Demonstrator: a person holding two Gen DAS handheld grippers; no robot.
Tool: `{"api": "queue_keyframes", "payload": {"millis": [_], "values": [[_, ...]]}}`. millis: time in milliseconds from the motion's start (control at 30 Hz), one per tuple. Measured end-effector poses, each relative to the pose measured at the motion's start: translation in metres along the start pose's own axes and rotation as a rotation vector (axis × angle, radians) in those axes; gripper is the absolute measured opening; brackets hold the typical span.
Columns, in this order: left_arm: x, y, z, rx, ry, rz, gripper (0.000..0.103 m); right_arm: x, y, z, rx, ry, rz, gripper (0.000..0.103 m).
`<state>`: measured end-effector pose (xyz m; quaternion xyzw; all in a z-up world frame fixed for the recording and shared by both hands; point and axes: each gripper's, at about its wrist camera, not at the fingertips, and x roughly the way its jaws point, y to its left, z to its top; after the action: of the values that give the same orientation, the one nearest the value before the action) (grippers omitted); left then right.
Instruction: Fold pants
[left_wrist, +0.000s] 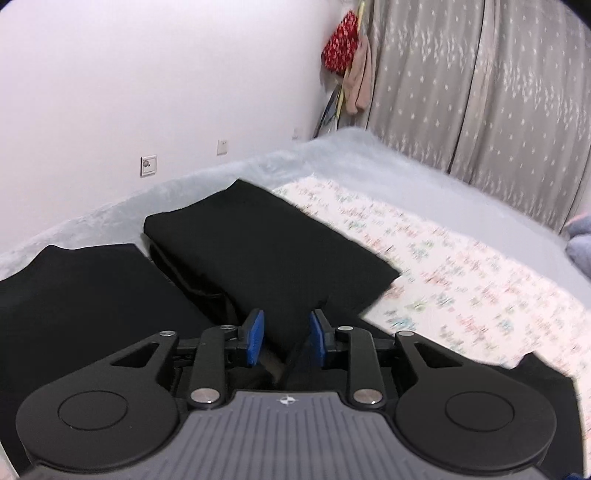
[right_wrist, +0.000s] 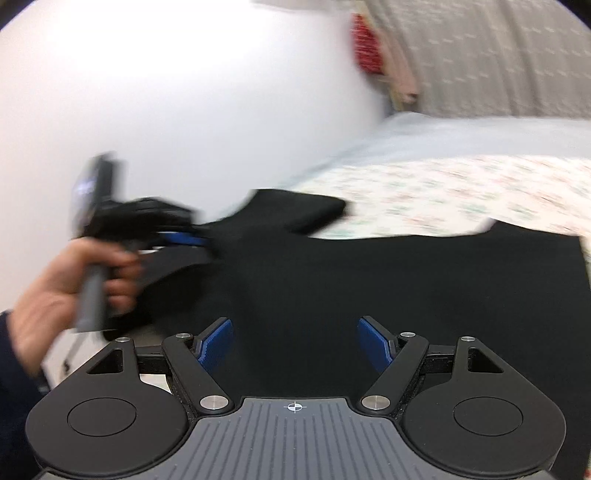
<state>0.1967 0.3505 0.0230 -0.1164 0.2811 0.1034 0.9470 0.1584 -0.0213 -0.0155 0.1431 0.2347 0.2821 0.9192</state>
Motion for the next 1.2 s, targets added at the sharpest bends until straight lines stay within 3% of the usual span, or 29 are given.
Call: {"api": "queue_keyframes", "payload": {"millis": [167,300,400,533,700,1000,1200], "values": [[-0.013,-0.059,-0.017,0.120,0.011,-0.166,0.043,-0.013,-0.043,-0.006,0.093,0.043,-0.062,0.076],[-0.005,-0.131,-0.051,0.291,0.119,-0.262,0.043,-0.005,-0.069,-0.022,0.165,0.121,-0.111,0.069],[0.011,-0.165,-0.076,0.349,0.210,-0.300,0.043,-0.006,-0.068,-0.033,0.154,0.110,-0.103,0.069],[0.044,-0.184,-0.108,0.401,0.324,-0.241,0.043,-0.011,-0.067,-0.030,0.144,0.124,-0.110,0.064],[0.045,-0.187,-0.109,0.418,0.310,-0.218,0.043,-0.029,-0.075,-0.034,0.161,0.137,-0.105,0.057],[0.048,-0.198,-0.106,0.424,0.303,-0.200,0.043,-0.058,-0.060,-0.045,-0.024,0.258,-0.112,0.058],[0.037,-0.217,-0.096,0.410,0.260,-0.266,0.043,-0.095,-0.063,-0.048,0.012,0.345,-0.021,0.059]]}}
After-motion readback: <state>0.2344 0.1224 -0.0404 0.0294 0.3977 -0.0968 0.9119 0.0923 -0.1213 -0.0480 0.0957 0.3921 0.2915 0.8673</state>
